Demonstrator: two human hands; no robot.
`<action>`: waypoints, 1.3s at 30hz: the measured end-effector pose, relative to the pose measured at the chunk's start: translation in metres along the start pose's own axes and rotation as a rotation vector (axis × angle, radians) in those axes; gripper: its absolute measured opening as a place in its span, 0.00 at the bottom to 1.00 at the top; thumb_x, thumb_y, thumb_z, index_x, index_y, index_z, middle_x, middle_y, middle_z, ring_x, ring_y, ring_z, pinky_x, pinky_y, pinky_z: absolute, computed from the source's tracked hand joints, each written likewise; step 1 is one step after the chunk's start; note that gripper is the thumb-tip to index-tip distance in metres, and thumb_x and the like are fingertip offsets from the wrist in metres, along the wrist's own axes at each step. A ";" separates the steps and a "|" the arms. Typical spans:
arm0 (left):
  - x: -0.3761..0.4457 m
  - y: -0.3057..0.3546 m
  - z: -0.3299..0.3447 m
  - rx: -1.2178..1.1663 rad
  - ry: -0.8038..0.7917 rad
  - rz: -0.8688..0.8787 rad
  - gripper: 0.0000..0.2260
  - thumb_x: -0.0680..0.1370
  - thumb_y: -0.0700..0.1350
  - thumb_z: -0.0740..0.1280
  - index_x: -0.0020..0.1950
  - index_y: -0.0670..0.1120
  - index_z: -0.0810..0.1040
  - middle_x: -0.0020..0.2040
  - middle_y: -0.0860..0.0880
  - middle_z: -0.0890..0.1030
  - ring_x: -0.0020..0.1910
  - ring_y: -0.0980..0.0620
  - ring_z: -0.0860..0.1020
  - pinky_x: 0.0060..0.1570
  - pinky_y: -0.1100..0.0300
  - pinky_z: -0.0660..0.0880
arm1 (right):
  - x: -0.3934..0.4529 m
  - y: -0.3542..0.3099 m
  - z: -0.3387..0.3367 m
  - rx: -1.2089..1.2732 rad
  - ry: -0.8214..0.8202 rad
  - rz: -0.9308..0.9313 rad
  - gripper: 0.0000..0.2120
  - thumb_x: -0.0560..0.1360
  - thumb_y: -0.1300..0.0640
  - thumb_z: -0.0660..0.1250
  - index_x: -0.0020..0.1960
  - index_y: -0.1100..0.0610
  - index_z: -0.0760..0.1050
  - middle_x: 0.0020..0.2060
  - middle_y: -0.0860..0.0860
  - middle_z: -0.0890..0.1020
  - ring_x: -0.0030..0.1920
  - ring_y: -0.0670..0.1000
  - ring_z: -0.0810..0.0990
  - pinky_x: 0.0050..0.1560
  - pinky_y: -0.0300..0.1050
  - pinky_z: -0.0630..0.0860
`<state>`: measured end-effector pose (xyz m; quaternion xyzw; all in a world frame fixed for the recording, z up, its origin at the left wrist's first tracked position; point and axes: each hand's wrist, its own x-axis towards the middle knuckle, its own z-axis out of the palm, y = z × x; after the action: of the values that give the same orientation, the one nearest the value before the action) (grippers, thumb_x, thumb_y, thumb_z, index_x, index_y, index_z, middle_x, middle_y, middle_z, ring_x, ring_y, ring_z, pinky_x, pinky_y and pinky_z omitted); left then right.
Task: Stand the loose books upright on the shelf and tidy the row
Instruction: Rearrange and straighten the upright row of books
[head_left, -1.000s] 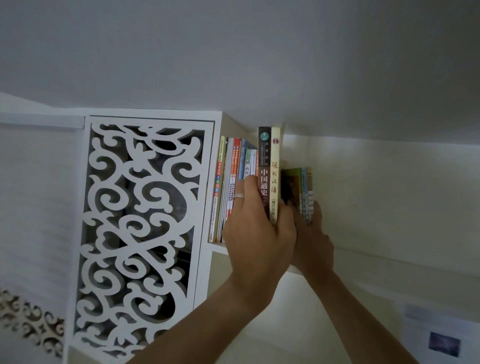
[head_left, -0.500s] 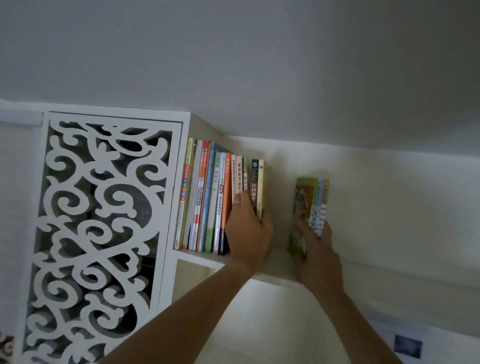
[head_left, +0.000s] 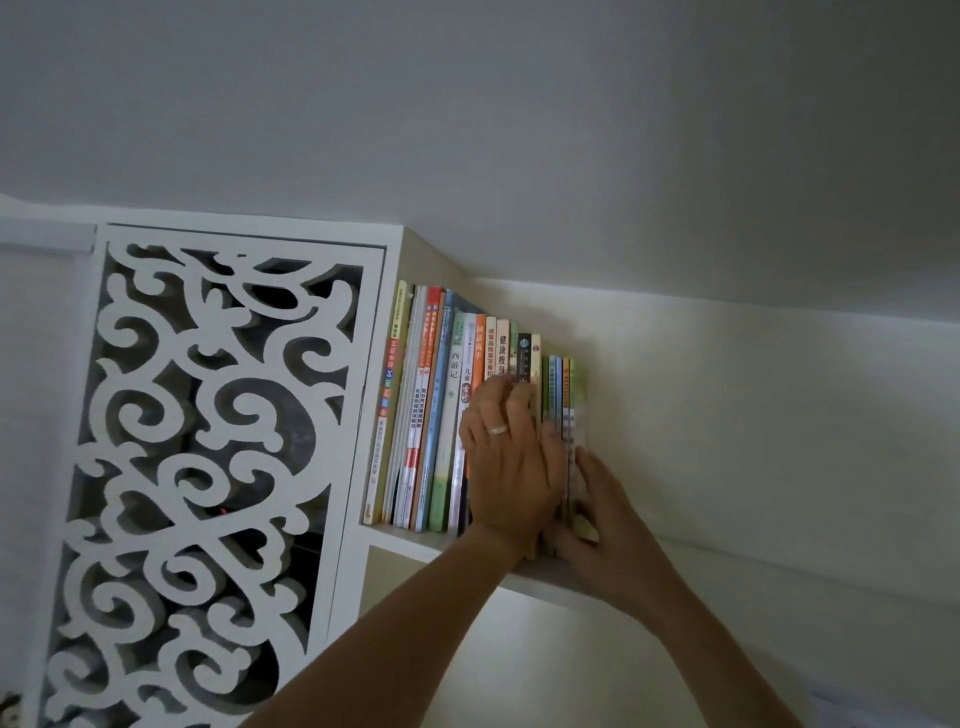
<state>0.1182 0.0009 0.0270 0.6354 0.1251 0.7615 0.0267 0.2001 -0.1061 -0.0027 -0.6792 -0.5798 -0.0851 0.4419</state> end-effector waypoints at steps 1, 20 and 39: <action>0.001 -0.001 0.000 -0.006 -0.015 0.017 0.16 0.82 0.48 0.58 0.66 0.43 0.73 0.69 0.42 0.70 0.68 0.42 0.71 0.67 0.42 0.70 | 0.001 0.001 -0.002 0.035 -0.024 0.029 0.48 0.69 0.34 0.74 0.79 0.33 0.47 0.78 0.42 0.61 0.73 0.46 0.70 0.68 0.57 0.75; 0.034 -0.087 -0.065 0.250 -0.188 0.243 0.36 0.82 0.56 0.65 0.82 0.37 0.57 0.84 0.38 0.53 0.84 0.40 0.49 0.81 0.39 0.52 | 0.006 -0.035 0.022 -0.039 0.030 0.174 0.62 0.58 0.31 0.80 0.74 0.34 0.39 0.57 0.36 0.76 0.50 0.46 0.81 0.52 0.48 0.80; 0.001 -0.070 -0.055 0.259 -0.415 0.411 0.34 0.84 0.60 0.60 0.84 0.43 0.54 0.85 0.43 0.50 0.84 0.45 0.48 0.81 0.39 0.50 | 0.011 -0.025 0.023 0.122 -0.040 0.132 0.65 0.58 0.45 0.86 0.77 0.34 0.40 0.65 0.35 0.72 0.56 0.32 0.77 0.47 0.26 0.76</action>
<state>0.0559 0.0601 0.0029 0.7872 0.0817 0.5830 -0.1837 0.1727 -0.0838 0.0024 -0.6893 -0.5467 -0.0067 0.4754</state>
